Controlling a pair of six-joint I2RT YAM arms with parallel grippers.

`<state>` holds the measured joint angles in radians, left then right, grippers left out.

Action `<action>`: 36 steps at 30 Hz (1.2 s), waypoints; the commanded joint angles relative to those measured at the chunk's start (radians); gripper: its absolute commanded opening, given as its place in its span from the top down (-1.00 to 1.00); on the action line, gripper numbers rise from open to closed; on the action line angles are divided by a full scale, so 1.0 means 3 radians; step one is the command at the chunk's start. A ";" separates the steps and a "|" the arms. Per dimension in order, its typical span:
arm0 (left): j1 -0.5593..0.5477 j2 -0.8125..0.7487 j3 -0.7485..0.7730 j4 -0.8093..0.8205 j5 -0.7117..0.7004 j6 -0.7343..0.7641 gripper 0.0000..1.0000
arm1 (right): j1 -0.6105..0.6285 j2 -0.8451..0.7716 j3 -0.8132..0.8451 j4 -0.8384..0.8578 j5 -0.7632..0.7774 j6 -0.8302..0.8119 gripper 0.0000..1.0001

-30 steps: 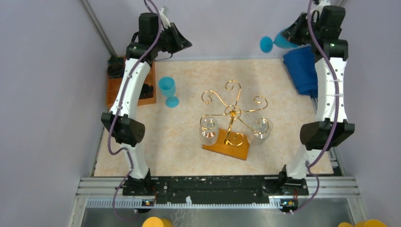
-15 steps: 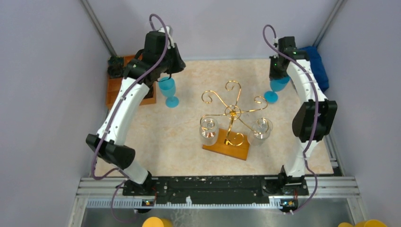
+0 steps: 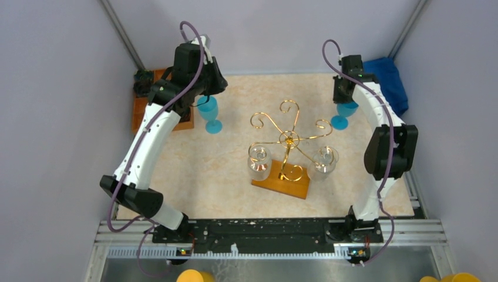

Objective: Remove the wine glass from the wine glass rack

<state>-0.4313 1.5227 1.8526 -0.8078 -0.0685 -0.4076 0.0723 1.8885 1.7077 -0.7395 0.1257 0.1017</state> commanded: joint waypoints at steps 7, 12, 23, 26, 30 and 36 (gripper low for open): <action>0.0001 -0.0054 -0.0024 0.0034 0.0029 -0.0012 0.49 | 0.0039 -0.0380 -0.0031 0.0112 -0.0146 0.0025 0.13; 0.0001 -0.0054 -0.0024 0.0036 0.0025 -0.0007 0.47 | 0.0087 -0.0478 0.0135 0.0047 -0.0147 0.0023 0.02; 0.0005 -0.0269 -0.0216 0.0363 0.0152 -0.0003 0.40 | 0.0204 -0.1525 0.0057 0.0306 0.0084 0.0286 -0.02; 0.0006 -0.0467 -0.0442 0.0632 0.0414 -0.0008 0.35 | 0.0204 -0.2224 -0.0439 0.0696 -0.0115 0.0462 -0.03; 0.0010 -0.0639 -0.0642 0.0848 0.0716 -0.0077 0.30 | 0.0204 -0.2852 -0.0769 0.0924 -0.0925 0.0736 -0.02; 0.0007 -0.0786 -0.0771 0.0913 0.0850 -0.0181 0.27 | 0.0204 -0.3120 -0.0699 0.0750 -0.2120 0.1038 0.33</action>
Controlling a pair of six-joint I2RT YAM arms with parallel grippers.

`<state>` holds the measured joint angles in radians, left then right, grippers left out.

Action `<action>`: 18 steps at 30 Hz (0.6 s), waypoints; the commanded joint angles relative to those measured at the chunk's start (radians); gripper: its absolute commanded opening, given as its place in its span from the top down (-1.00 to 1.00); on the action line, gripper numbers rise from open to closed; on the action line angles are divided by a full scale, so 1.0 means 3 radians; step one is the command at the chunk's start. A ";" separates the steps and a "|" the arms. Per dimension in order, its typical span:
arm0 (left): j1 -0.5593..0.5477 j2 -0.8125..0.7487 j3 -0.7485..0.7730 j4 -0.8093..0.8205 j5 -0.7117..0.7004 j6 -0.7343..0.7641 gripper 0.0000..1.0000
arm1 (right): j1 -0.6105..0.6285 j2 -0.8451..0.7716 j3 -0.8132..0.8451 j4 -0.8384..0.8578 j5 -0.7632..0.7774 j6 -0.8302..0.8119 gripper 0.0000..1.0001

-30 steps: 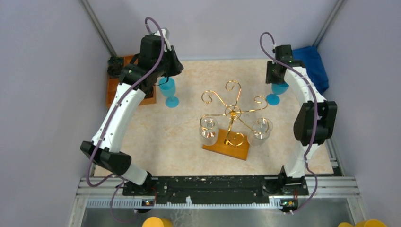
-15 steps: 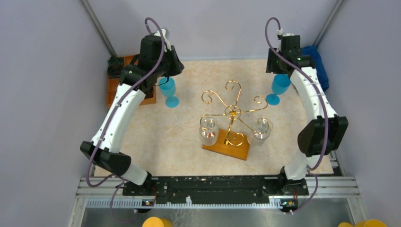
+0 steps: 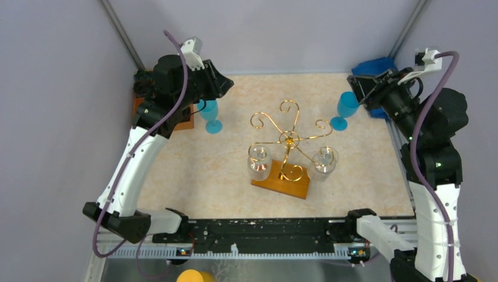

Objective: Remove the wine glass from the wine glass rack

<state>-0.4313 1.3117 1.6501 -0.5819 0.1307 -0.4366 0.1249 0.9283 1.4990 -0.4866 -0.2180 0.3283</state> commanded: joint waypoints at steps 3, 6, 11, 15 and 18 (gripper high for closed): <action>0.0006 -0.0135 -0.0109 0.0156 0.0186 -0.0137 0.25 | 0.0028 0.0023 0.0118 -0.0353 -0.1269 0.0250 0.34; 0.0010 -0.0136 -0.0055 0.0152 0.0285 -0.0202 0.24 | 0.0033 0.0051 0.0289 -0.0680 -0.1442 0.0142 0.34; 0.0006 -0.0043 0.0142 0.0109 0.0428 -0.0261 0.20 | 0.0599 0.0201 0.0398 -0.1072 -0.1026 -0.0067 0.39; 0.0006 0.0113 0.0331 -0.0001 0.0417 -0.0224 0.17 | 0.1449 0.0482 0.0563 -0.1316 0.0129 -0.0218 0.36; 0.0006 0.0143 0.0332 -0.0039 0.0638 -0.0258 0.19 | 0.1564 0.0559 0.0530 -0.1284 0.0399 -0.0276 0.32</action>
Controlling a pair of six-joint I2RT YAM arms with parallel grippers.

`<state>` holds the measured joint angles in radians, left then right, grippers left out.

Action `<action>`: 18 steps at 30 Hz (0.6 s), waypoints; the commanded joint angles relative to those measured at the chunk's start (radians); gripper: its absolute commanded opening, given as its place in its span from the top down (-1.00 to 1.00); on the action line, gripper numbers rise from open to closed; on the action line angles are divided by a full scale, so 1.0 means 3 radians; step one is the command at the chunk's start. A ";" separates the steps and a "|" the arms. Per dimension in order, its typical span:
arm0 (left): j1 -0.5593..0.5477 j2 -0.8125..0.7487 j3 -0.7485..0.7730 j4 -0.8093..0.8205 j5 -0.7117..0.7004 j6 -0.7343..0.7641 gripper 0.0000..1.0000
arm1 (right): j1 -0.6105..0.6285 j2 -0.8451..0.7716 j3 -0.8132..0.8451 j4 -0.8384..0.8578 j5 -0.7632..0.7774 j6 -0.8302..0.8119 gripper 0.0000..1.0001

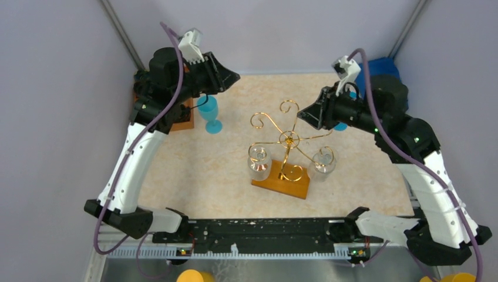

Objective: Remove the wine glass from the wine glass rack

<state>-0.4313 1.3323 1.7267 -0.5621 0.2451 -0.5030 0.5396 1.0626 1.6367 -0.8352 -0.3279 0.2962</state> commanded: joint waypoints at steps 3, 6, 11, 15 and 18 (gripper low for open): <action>0.0006 -0.0072 -0.0162 -0.0020 0.0214 -0.0049 0.19 | 0.0185 -0.0054 -0.0168 0.0316 0.0573 -0.0048 0.27; 0.0006 -0.0270 -0.0383 0.0018 0.0215 -0.0132 0.19 | 0.0184 -0.0011 -0.0148 0.0380 0.0454 -0.0013 0.28; 0.0006 -0.0858 -0.0822 0.0126 0.0503 -0.0518 0.10 | 0.0182 -0.0062 -0.0223 0.0426 0.0518 -0.0027 0.28; 0.0006 -0.1144 -0.1093 0.0036 0.0916 -0.0890 -0.03 | 0.0182 -0.0106 -0.0243 0.0493 0.0478 -0.0008 0.28; 0.0006 -0.1332 -0.1382 0.0067 0.1257 -0.1168 -0.04 | 0.0183 -0.0052 -0.0214 0.0490 0.0270 0.0013 0.28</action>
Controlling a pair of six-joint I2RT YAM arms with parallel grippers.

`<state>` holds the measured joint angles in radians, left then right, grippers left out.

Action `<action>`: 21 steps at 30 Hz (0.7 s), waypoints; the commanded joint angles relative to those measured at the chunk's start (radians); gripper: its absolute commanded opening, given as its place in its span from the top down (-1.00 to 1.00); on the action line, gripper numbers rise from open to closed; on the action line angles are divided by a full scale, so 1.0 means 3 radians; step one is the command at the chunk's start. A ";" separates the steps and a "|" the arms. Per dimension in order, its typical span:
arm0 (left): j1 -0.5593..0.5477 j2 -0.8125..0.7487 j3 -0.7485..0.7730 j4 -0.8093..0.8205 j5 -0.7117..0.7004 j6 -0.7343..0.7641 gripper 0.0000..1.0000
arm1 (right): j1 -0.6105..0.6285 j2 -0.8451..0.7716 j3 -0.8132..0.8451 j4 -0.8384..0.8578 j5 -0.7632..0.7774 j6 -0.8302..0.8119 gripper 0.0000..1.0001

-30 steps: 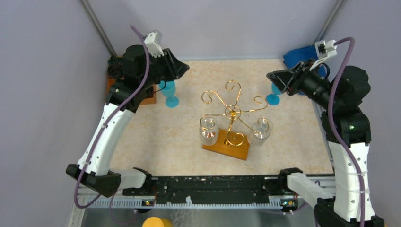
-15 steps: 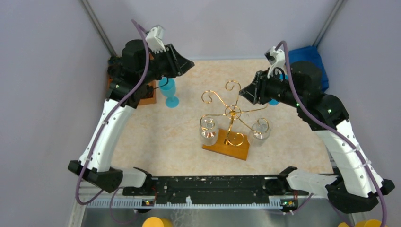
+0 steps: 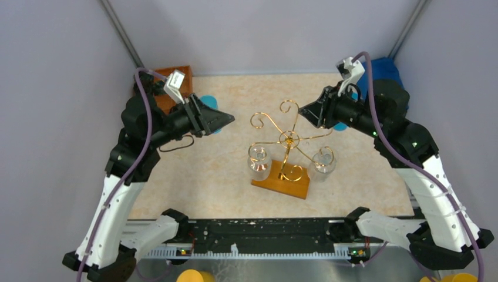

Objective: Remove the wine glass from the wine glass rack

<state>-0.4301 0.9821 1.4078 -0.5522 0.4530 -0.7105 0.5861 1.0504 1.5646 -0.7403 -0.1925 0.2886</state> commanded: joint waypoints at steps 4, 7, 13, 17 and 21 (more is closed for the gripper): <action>-0.0002 -0.0407 -0.0750 0.0309 0.0912 -0.0813 -0.04 | 0.0201 0.0045 -0.0014 0.0197 -0.0266 0.0081 0.41; -0.0003 -0.0563 -0.0836 0.0282 0.0898 -0.0854 -0.04 | 0.0482 0.0056 -0.0020 0.0161 -0.0258 0.0108 0.49; -0.0003 -0.0730 -0.0969 0.0300 0.1033 -0.0979 -0.02 | 0.1151 0.0114 -0.0123 0.0071 0.0031 0.0224 0.91; -0.0021 -0.0707 -0.0984 0.0356 0.1214 -0.1022 0.10 | 0.1338 0.0157 -0.0302 0.0122 0.0245 0.0290 0.86; -0.0032 -0.0710 -0.0960 0.0353 0.1259 -0.0976 0.08 | 0.1340 0.0076 -0.0423 0.0191 0.0318 0.0349 0.76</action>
<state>-0.4324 0.7658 1.1282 -0.4664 0.7860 -0.9760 0.9798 1.0935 1.4559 -0.7254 -0.1600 0.3645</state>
